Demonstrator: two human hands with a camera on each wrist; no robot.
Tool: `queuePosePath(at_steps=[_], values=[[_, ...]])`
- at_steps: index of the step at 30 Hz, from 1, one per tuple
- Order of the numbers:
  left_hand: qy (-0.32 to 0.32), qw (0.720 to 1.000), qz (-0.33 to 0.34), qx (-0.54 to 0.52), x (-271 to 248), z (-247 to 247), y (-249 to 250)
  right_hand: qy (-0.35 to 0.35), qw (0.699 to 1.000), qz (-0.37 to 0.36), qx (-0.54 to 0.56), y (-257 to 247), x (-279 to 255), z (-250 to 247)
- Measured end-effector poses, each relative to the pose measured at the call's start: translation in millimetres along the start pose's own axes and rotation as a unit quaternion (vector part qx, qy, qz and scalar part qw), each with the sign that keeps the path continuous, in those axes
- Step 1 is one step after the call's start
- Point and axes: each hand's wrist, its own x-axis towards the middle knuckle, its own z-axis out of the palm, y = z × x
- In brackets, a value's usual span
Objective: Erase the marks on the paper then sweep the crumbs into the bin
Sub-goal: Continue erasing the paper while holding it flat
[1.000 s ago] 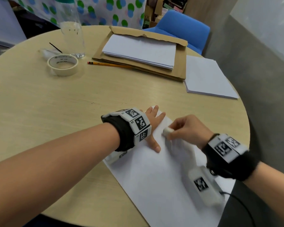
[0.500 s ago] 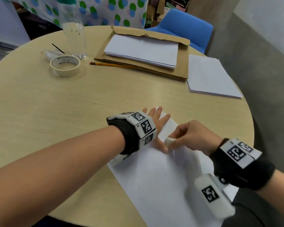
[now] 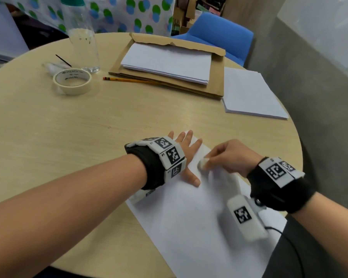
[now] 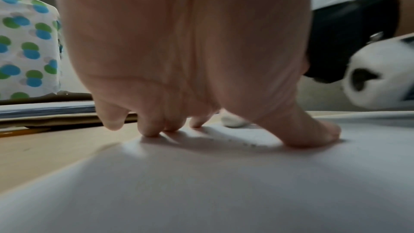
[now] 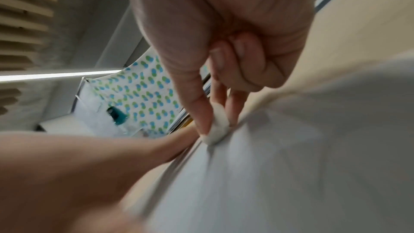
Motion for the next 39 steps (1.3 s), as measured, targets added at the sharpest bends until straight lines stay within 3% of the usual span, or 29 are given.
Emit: queuePosePath(at_steps=[4,7,10,15,20,26,32,39], values=[[0.005,1.000,0.000,-0.003,0,1,0,0.082,0.994,-0.002,0.066,-4,15,-3],[0.004,1.000,-0.003,-0.006,1,2,-1,0.034,0.999,-0.029,0.019,7,-1,8],[-0.004,1.000,-0.002,-0.009,1,2,-1,-0.019,1.000,-0.007,0.004,7,-9,8],[0.003,1.000,0.000,-0.004,1,2,-1,0.079,0.995,0.016,0.064,-9,11,-2],[-0.001,1.000,-0.001,-0.005,0,2,-1,0.016,0.999,-0.001,0.027,6,-11,12],[-0.011,1.000,0.000,-0.008,-1,0,0,0.113,0.990,0.030,0.073,-11,13,-5],[-0.013,1.000,0.000,-0.015,0,2,-1,0.022,0.999,0.019,0.017,7,0,-1],[-0.002,1.000,0.003,-0.014,1,3,-1,0.076,0.995,0.013,0.062,-8,19,-4]])
